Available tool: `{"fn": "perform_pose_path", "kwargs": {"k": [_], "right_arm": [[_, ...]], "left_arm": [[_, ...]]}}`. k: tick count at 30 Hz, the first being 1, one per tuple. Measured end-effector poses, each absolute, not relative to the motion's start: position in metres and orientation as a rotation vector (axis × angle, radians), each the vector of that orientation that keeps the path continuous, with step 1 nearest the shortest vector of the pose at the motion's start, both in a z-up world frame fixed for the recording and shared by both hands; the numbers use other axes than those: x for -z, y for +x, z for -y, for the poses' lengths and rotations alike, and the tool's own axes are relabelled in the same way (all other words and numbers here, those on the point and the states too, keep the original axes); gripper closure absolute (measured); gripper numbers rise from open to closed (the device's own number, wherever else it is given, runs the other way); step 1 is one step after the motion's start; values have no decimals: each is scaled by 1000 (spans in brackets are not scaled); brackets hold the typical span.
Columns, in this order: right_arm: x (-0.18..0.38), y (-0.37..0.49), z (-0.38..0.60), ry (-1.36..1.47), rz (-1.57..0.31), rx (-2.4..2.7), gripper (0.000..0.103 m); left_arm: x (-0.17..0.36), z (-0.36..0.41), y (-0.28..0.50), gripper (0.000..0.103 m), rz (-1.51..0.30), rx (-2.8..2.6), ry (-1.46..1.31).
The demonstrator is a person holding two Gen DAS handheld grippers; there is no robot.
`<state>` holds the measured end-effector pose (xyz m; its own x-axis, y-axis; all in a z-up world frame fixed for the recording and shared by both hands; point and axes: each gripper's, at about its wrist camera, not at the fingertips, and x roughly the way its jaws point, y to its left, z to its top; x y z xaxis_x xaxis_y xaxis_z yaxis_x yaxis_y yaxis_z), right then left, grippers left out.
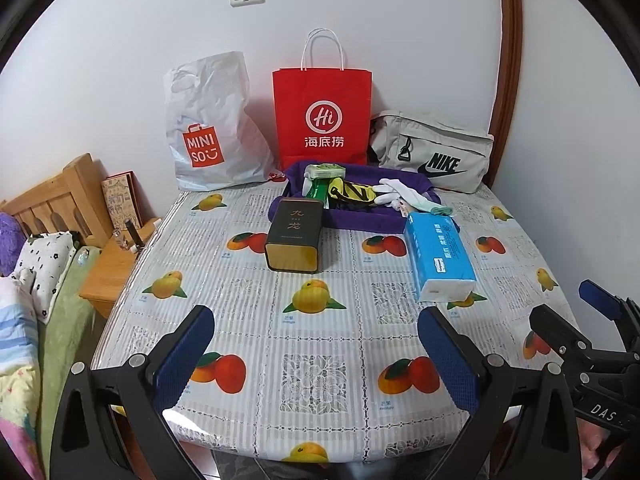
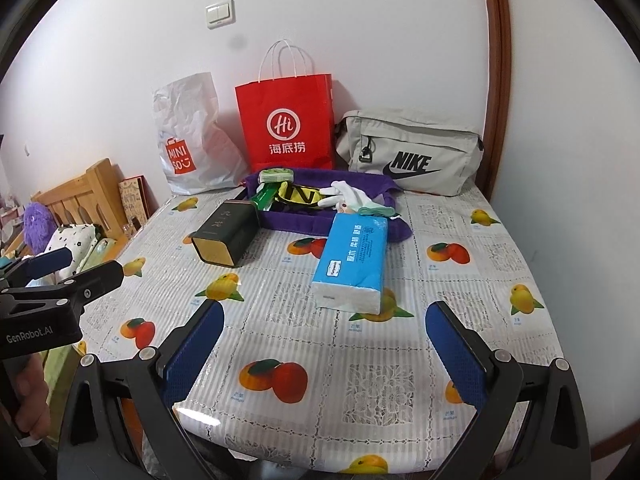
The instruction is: Organize soft objects
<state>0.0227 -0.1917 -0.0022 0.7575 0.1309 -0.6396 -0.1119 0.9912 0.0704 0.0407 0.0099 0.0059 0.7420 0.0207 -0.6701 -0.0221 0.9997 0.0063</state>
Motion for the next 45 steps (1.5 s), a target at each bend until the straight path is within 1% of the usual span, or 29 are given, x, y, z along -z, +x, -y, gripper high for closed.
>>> {"fn": "perform_pose_path", "kwargs": {"k": [14,45], "right_arm": [[-2,14,189,21,-682,-131,3],[0,13,183,10,-686,-138,3]], "left_arm": [[-7,-12,28,0,-732,-31,-8],[-9,-16,30,0,-731,-33,-9]]}}
